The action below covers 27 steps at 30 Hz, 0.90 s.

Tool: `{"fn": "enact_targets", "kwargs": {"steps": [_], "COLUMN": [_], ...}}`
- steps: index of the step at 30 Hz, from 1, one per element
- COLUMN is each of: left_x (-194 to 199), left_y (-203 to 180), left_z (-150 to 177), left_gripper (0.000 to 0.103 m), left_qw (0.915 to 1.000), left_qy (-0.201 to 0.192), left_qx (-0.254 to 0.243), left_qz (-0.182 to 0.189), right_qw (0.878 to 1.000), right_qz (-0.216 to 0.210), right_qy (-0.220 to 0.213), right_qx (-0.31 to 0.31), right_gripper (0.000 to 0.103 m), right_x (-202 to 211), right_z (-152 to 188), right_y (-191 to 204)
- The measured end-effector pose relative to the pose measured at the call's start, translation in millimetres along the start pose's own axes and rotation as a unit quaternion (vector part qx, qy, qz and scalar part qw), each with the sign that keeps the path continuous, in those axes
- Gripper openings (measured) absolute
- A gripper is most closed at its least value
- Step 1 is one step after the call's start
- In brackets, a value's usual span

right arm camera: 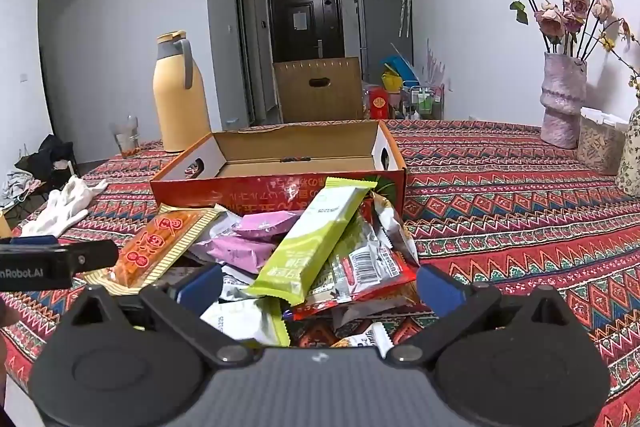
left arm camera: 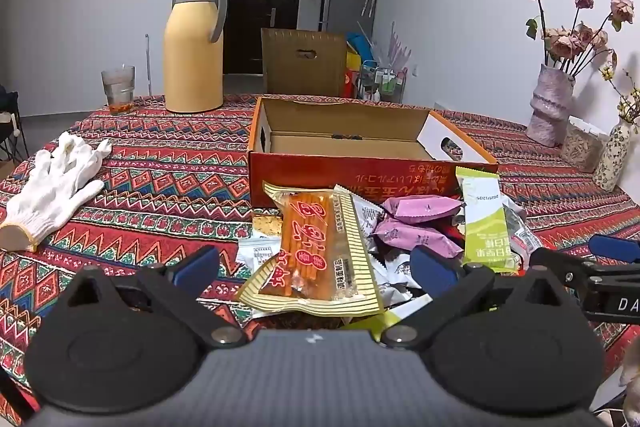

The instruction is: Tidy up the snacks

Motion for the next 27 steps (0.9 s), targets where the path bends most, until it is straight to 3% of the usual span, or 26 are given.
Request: {"fn": "enact_targets", "kwargs": {"steps": [8,27], "left_x": [-3,-4], "left_y": [1,1], "left_z": [1,4], "left_gripper": [0.103,0.103], "left_qw": [1.0,1.0], "left_qy": [0.004,0.006], "left_qx": [-0.003,-0.002], "left_qz": [-0.003,-0.002], "right_qw": [1.0,1.0], "right_qz": [-0.001,0.0], "right_qy": [-0.001,0.0], "right_qx": [-0.002,-0.001], "right_gripper": [0.103,0.103], "right_x": [16,14], "right_z": [9,13], "right_y": [-22,-22]}}
Point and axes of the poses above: each gripper's, at about its wrist camera, not at the fingertips, and x roughly against the way its jaws point, y to its left, z to its underside, the point moved 7 cm from there along -x, roughly the way its jaws point, and after that the axes turned 9 degrees about y, right-handed, at the moved point
